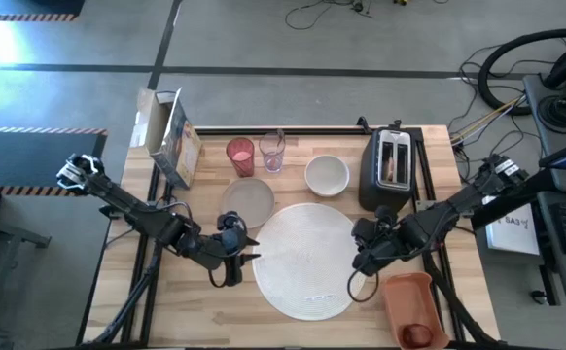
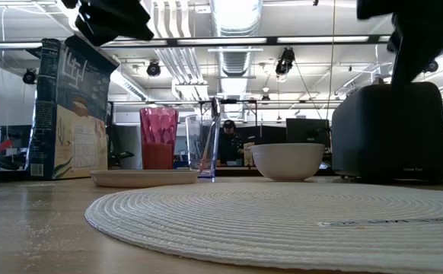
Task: Arrange a breakfast setting
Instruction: Adjust the white table mat
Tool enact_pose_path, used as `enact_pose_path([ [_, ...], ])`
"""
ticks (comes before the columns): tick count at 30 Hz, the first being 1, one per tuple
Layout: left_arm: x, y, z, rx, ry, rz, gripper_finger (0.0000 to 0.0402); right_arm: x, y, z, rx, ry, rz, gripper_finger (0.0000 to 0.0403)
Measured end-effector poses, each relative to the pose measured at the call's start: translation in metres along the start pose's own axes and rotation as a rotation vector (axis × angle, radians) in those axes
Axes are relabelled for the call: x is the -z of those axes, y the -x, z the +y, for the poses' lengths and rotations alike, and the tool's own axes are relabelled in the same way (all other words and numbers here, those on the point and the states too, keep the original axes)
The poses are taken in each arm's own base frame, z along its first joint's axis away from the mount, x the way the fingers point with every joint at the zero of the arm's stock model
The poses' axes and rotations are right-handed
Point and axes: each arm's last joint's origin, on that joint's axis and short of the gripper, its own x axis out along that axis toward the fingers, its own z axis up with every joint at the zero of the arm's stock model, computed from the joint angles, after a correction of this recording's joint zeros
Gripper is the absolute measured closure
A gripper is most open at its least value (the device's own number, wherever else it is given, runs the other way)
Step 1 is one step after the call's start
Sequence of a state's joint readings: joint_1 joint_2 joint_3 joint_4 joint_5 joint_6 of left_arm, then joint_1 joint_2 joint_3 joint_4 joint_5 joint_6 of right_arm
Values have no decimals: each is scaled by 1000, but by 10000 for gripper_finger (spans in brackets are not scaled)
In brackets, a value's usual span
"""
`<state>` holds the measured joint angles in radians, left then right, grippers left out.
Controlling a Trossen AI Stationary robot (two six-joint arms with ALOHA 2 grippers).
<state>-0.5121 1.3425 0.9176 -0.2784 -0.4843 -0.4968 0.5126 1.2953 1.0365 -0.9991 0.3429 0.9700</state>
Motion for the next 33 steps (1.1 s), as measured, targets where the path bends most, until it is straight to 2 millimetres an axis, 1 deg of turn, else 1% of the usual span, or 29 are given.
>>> enact_pose_path([
  [5, 13, -20, -4, -13, -41, 86, 274, 6, -26, -3, -58, -67, 22, 280],
  [10, 33, -45, -9, 9, -70, 212, 274, 13, -40, -4, -98, -116, 39, 280],
  [15, 36, -64, -8, 93, -71, 253, 274, 19, -58, -2, -170, -186, 40, 280],
  [18, 37, -70, -4, 116, -101, 277, 274, 21, -69, 2, -162, -203, 59, 280],
  [24, 37, -74, 14, 61, -144, 344, 274, 28, -91, 7, -108, -192, 135, 280],
  [28, 39, -77, 16, 68, -139, 327, 274, 31, -101, 10, -89, -171, 179, 280],
  [33, 45, -84, 15, 112, -61, 217, 274, 31, -105, 12, -85, -166, 185, 280],
])
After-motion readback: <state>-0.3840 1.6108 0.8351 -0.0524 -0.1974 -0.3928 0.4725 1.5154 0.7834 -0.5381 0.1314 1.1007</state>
